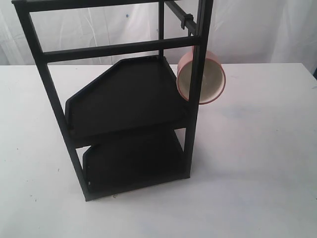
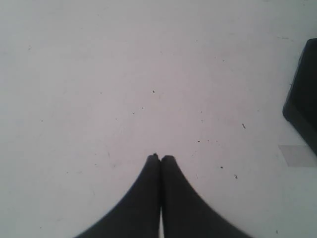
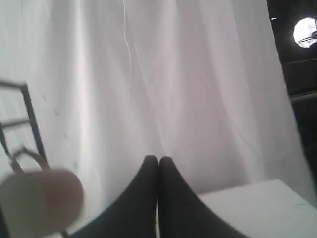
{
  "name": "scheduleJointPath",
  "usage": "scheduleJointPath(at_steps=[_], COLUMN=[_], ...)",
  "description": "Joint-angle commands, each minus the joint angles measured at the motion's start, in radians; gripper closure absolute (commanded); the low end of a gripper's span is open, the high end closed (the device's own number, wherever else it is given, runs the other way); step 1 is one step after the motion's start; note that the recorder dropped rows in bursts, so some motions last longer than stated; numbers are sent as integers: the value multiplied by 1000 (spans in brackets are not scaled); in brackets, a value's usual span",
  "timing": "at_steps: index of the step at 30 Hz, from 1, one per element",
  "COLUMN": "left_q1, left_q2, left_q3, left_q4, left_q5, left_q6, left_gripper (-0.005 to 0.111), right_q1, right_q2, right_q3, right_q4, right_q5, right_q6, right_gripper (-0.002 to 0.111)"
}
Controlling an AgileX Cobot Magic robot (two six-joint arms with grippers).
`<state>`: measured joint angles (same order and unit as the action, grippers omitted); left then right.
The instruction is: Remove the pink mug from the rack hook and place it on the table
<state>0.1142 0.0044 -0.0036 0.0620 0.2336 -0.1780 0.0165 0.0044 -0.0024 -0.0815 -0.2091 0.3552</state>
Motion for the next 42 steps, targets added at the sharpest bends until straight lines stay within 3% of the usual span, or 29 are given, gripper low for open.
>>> scheduleJointPath(at_steps=[1, 4, 9, 12, 20, 24, 31, 35, 42], left_q1=[-7, -7, -7, -7, -7, -7, -7, -7, -7], left_q2=[-4, -4, -4, -4, -4, -4, -4, -4, -4], left_q3=[4, 4, 4, 4, 4, 4, 4, 4, 4], left_q4=[0, 0, 0, 0, 0, 0, 0, 0, 0], left_q5=[0, 0, 0, 0, 0, 0, 0, 0, 0], left_q6=[-1, -1, -1, -1, -1, -1, -1, -1, -1], left_gripper=[107, 107, 107, 107, 107, 107, 107, 107, 107], right_q1=[-5, -5, -5, 5, 57, 57, 72, 119, 223], right_q2=[-4, -4, 87, 225, 548, 686, 931, 1009, 1055], right_q3=[2, -80, -246, -266, -271, -385, -639, -675, -675], right_q4=[8, 4, 0, 0, 10, 10, 46, 103, 318], right_q5=[-368, -451, -124, -52, -117, 167, 728, 824, 822], right_q6=[348, 243, -375, -608, -510, -355, -355, -438, -644], right_gripper=[108, 108, 108, 108, 108, 108, 108, 108, 108])
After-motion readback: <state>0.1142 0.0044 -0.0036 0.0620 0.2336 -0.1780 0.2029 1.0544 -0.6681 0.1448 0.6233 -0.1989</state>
